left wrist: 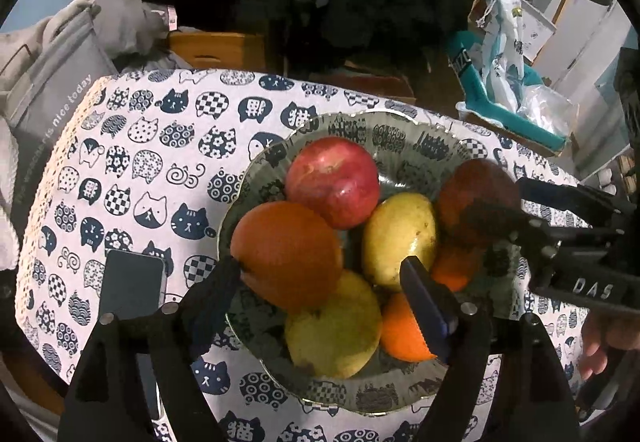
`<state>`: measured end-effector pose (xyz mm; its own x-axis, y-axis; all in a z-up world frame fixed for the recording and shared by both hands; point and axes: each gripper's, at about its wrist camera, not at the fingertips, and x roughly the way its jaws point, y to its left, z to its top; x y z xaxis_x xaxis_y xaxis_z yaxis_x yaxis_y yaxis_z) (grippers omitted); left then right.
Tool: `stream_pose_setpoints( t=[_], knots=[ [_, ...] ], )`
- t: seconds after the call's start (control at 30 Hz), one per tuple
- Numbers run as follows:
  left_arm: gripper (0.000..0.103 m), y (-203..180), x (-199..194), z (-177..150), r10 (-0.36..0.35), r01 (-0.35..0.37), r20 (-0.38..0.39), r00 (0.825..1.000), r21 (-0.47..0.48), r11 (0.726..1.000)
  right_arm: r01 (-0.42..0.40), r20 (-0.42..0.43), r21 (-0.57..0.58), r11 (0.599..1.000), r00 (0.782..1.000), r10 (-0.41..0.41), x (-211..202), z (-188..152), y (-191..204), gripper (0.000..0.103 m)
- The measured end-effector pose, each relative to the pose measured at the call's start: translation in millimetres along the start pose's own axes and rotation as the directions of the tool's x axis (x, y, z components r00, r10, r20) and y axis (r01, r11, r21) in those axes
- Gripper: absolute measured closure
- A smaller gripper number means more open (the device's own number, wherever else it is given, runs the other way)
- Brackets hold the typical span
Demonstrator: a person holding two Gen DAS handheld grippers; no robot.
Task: Organize fruits
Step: 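Lower the orange into the bowl with the left tool while the right tool releases the apple, then withdraw both open tools up and away from the bowl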
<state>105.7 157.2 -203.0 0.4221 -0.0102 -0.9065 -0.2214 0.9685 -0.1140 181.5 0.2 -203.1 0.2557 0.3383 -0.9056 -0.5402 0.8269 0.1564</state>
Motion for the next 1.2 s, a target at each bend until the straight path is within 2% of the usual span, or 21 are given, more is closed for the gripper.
stream_pose_setpoints(
  t=[0.33,0.53,0.93,1.2],
  knots=[
    [0.019,-13.4,-46.4,0.6,-0.031,0.029,0.083,0.996,0.022,0.999,0.034,0.115,-0.007,0.999,0.993,-0.033,-61.5,4.7,7.5,0.023],
    [0.019,-19.3,-81.9,-4.1,-0.054,0.052,0.137,0.989,0.019,0.998,0.123,0.224,-0.021,0.992,0.968,-0.115,-110.7,-2.5,16.4,0.023],
    [0.019,-36.7,-162.9,-13.9,-0.066,0.054,0.302,0.951,0.048,0.997,0.168,0.358,0.036,0.985,0.918,-0.170,-205.4,-30.8,15.6,0.023],
    [0.017,-51.8,-203.8,-23.1,-0.070,0.043,0.364,0.929,0.082,0.996,0.193,0.416,0.043,0.980,0.889,-0.193,-258.0,-56.9,10.3,0.023]
  ],
)
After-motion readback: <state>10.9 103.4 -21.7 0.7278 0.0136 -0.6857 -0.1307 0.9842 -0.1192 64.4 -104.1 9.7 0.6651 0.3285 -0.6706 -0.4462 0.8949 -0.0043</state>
